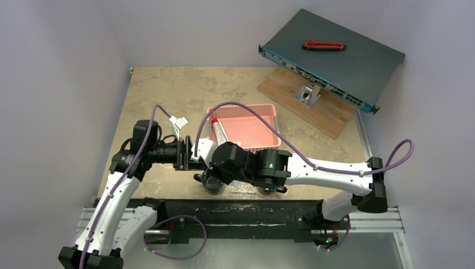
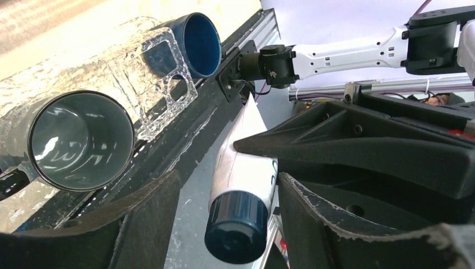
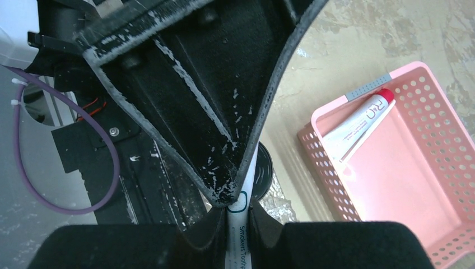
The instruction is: Prepare toiletry sets of a toothbrush and toothpaste on the tray
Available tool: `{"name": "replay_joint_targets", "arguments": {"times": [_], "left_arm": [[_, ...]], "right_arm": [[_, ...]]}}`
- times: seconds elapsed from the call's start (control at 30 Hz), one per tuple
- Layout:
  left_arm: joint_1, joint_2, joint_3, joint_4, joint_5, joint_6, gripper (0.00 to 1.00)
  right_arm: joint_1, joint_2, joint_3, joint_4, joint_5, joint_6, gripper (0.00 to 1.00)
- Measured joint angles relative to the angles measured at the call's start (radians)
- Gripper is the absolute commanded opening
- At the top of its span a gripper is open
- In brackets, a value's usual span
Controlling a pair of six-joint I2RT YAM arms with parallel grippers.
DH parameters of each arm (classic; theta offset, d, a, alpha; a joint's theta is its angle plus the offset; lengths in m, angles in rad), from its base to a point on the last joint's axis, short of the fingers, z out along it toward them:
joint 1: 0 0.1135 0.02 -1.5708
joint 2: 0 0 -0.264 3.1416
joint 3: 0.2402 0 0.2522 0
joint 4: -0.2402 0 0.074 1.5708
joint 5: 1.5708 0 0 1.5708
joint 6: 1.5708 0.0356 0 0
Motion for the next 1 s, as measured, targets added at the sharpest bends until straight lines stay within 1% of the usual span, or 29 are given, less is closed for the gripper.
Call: {"name": "replay_joint_targets", "arguments": {"times": [0.23, 0.37, 0.47, 0.5, 0.53, 0.6, 0.67, 0.77, 0.87, 1.0], "left_arm": [[-0.001, 0.001, -0.006, 0.004, 0.007, 0.0, 0.45], [-0.001, 0.001, -0.006, 0.011, 0.021, -0.001, 0.35], [-0.002, 0.001, -0.008, 0.018, 0.021, -0.001, 0.18], [-0.002, 0.002, -0.008, 0.019, 0.023, -0.001, 0.07], [-0.003, 0.001, -0.008, 0.02, 0.024, -0.001, 0.0], [-0.004, 0.002, -0.009, 0.024, 0.026, -0.003, 0.0], [-0.004, 0.002, -0.009, 0.027, 0.025, -0.003, 0.0], [-0.006, 0.001, -0.009, 0.032, 0.028, -0.004, 0.0], [-0.008, -0.002, -0.009, 0.032, 0.029, -0.008, 0.0], [-0.008, -0.016, -0.009, 0.027, 0.016, -0.01, 0.0]], "right_arm": [[0.013, 0.027, 0.011, -0.004, 0.007, -0.003, 0.06], [0.016, 0.03, 0.011, -0.004, 0.009, -0.004, 0.07], [0.02, 0.03, 0.011, -0.004, 0.026, -0.004, 0.09], [0.02, 0.03, 0.011, -0.004, 0.029, -0.004, 0.1], [0.02, 0.03, 0.011, -0.003, 0.031, -0.004, 0.11], [0.021, 0.03, 0.011, -0.003, 0.036, -0.004, 0.18], [0.022, 0.03, 0.011, -0.003, 0.045, -0.003, 0.32], [0.024, 0.03, 0.011, 0.003, 0.061, 0.006, 0.44], [0.024, 0.012, -0.011, 0.034, 0.08, 0.015, 0.49], [0.024, -0.058, -0.071, 0.075, 0.08, 0.034, 0.52]]}}
